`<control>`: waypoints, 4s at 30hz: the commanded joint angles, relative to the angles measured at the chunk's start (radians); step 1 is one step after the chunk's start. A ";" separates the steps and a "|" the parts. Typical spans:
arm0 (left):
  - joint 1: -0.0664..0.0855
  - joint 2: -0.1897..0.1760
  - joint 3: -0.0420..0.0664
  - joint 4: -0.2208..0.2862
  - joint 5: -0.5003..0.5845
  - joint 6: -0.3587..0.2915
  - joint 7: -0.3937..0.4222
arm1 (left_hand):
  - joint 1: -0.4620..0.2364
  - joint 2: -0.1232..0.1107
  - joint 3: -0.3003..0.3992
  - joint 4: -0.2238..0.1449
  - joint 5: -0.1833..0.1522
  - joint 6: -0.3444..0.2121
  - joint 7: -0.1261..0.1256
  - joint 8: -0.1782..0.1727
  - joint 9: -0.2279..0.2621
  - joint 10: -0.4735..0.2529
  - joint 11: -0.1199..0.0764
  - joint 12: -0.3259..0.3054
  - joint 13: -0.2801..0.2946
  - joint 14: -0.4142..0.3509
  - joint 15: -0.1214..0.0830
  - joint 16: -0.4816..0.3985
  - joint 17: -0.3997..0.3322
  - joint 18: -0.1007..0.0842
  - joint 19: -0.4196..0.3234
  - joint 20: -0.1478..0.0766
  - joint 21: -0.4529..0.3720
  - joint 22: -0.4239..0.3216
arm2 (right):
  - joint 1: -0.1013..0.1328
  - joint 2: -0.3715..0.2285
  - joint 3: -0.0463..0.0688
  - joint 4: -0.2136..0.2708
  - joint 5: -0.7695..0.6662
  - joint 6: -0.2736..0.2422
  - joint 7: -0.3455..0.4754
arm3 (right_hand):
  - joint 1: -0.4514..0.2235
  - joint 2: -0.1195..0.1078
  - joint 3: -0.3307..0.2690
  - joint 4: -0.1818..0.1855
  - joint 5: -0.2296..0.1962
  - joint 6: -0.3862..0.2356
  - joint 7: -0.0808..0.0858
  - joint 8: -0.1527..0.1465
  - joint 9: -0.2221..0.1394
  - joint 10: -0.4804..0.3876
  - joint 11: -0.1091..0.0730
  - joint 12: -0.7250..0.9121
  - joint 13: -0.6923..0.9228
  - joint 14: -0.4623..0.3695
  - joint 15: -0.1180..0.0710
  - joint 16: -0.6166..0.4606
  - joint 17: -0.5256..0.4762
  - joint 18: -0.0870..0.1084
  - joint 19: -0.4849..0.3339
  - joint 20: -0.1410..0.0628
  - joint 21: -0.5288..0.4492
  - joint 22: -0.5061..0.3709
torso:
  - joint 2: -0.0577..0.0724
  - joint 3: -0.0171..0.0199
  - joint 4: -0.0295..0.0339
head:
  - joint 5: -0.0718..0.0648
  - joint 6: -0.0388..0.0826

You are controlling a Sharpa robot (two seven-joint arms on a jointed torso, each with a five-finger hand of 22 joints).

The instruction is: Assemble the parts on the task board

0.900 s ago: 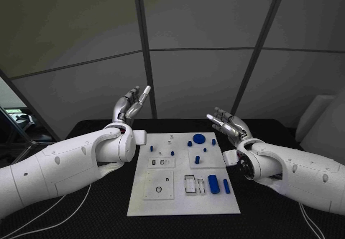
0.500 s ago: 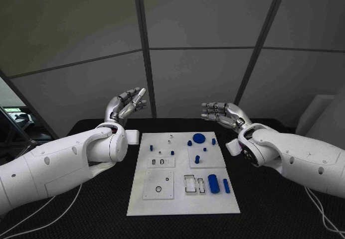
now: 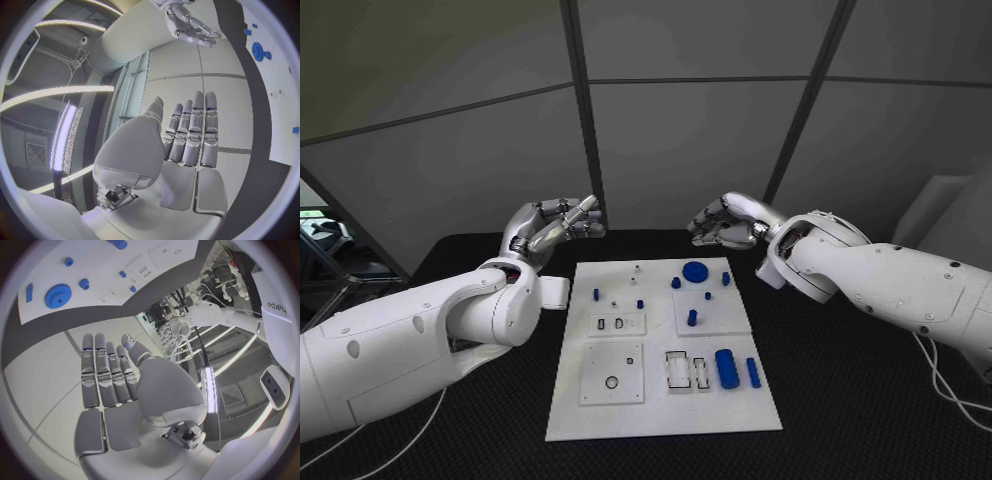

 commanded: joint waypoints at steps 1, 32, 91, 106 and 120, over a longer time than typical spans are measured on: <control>0.002 -0.017 0.002 0.032 -0.029 0.054 -0.015 | 0.007 -0.003 -0.001 -0.004 0.000 0.007 0.002 -0.009 -0.004 0.010 -0.002 -0.011 -0.002 0.013 0.001 -0.008 0.007 -0.017 0.010 -0.002 0.006 0.002 | 0.017 0.011 0.001 0.000 -0.254 0.081 -0.141 | -0.009 -0.047 0.016 -0.001 0.002 0.078 -0.028 -0.012 0.000 0.116 -0.042 -0.019 0.004 0.222 -0.066 0.084 0.067 0.017 0.170 -0.076 0.178 0.088 | 0.040 -0.0043 0.0057 | -0.004 0.004; 0.001 -0.048 0.007 0.130 -0.030 0.089 -0.030 | -0.012 -0.011 -0.014 -0.008 -0.001 -0.016 0.025 -0.063 -0.015 -0.015 0.020 -0.075 -0.004 -0.017 0.020 -0.080 0.031 -0.021 0.006 0.009 0.010 0.000 | 0.031 0.068 0.001 0.023 -0.551 0.195 -0.310 | -0.034 -0.147 0.127 0.087 0.017 0.066 -0.050 -0.056 -0.001 0.031 -0.046 -0.032 0.012 0.324 -0.082 0.533 0.500 0.000 0.202 -0.098 0.654 0.464 | 0.128 -0.0133 0.0379 | -0.033 0.037; 0.001 -0.056 0.015 0.133 -0.030 0.094 -0.043 | -0.013 -0.006 -0.014 -0.010 -0.001 -0.021 0.030 -0.071 -0.014 -0.022 0.025 -0.081 -0.004 -0.023 0.024 -0.092 0.034 -0.021 0.005 0.012 0.010 -0.001 | 0.028 0.134 -0.001 -0.050 -0.546 0.266 -0.286 | -0.025 -0.166 0.279 0.138 -0.002 0.121 -0.046 -0.036 0.006 0.131 -0.060 -0.028 0.013 0.324 -0.090 0.818 0.761 -0.039 0.268 -0.101 0.896 0.765 | 0.143 -0.0125 0.0383 | -0.028 0.006; 0.001 -0.056 0.017 0.128 -0.030 0.095 -0.048 | -0.013 -0.004 -0.013 -0.010 -0.002 -0.022 0.031 -0.073 -0.014 -0.024 0.026 -0.083 -0.004 -0.024 0.025 -0.095 0.035 -0.021 0.004 0.013 0.011 -0.001 | 0.028 0.102 0.000 -0.004 -0.501 0.107 -0.247 | -0.002 -0.152 0.293 0.149 0.024 0.188 -0.058 -0.009 0.021 0.202 -0.080 -0.013 0.029 0.332 -0.110 0.898 0.837 -0.056 0.318 -0.107 0.966 0.872 | 0.142 -0.0136 0.0369 | -0.025 0.003; 0.001 -0.057 0.017 0.120 -0.030 0.095 -0.048 | -0.014 -0.001 -0.013 -0.014 -0.004 -0.024 0.033 -0.078 -0.013 -0.028 0.028 -0.086 -0.004 -0.035 0.029 -0.108 0.038 -0.022 -0.002 0.016 0.008 -0.002 | 0.030 0.177 0.000 -0.059 -0.473 -0.015 -0.281 | 0.005 -0.153 0.294 0.148 0.038 0.187 -0.058 -0.011 0.023 0.199 -0.080 -0.020 0.031 0.331 -0.110 0.909 0.846 -0.057 0.319 -0.109 0.972 0.879 | 0.146 -0.0142 0.0403 | -0.027 0.013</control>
